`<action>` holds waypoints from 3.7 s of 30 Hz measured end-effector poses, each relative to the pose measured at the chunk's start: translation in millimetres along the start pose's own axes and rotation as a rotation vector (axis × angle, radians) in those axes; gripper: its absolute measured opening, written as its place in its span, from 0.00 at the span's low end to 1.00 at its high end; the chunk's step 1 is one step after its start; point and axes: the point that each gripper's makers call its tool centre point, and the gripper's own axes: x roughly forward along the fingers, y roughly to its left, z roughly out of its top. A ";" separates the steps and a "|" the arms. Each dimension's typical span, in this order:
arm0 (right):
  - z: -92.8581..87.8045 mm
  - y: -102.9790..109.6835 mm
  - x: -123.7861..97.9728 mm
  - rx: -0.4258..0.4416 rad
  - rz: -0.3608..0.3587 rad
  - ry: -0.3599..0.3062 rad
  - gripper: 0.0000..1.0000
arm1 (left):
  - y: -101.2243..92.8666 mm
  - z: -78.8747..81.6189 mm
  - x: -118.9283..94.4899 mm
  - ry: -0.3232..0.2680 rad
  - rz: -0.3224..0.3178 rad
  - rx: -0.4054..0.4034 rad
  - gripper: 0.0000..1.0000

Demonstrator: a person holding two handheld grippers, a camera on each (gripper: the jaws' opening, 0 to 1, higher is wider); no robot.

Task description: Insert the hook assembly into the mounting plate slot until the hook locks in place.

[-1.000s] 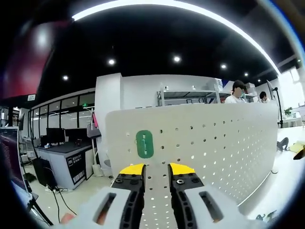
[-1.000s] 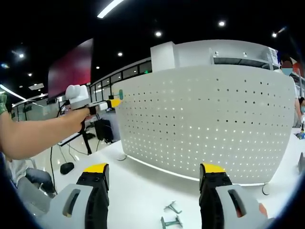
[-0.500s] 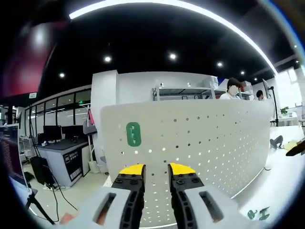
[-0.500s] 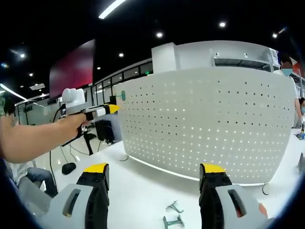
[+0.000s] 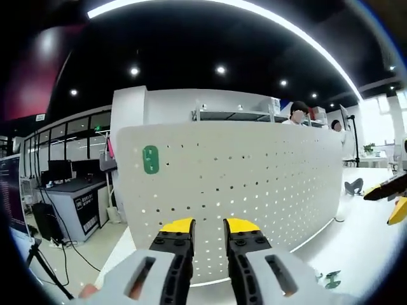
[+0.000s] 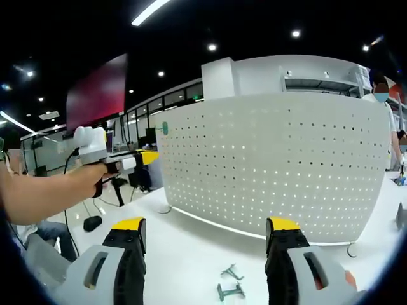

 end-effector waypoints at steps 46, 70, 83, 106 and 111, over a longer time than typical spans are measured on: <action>-6.9 8.3 -39.9 -0.001 -0.013 -0.007 0.77 | -104.7 -47.6 -83.8 0.110 -0.177 -0.036 0.17; -12.5 4.3 -50.2 -0.002 -0.030 0.003 0.77 | -119.9 -53.0 -95.3 0.128 -0.213 -0.025 0.16; -20.8 2.6 -50.5 0.003 -0.031 0.019 0.76 | -126.4 -56.6 -98.7 0.135 -0.224 -0.023 0.16; -54.7 -11.0 -52.6 0.004 -0.049 0.089 0.72 | -137.2 -71.7 -106.5 0.166 -0.244 -0.029 0.16; -62.8 -14.7 -50.3 0.003 -0.048 0.109 0.71 | -137.7 -75.6 -107.4 0.175 -0.246 -0.030 0.16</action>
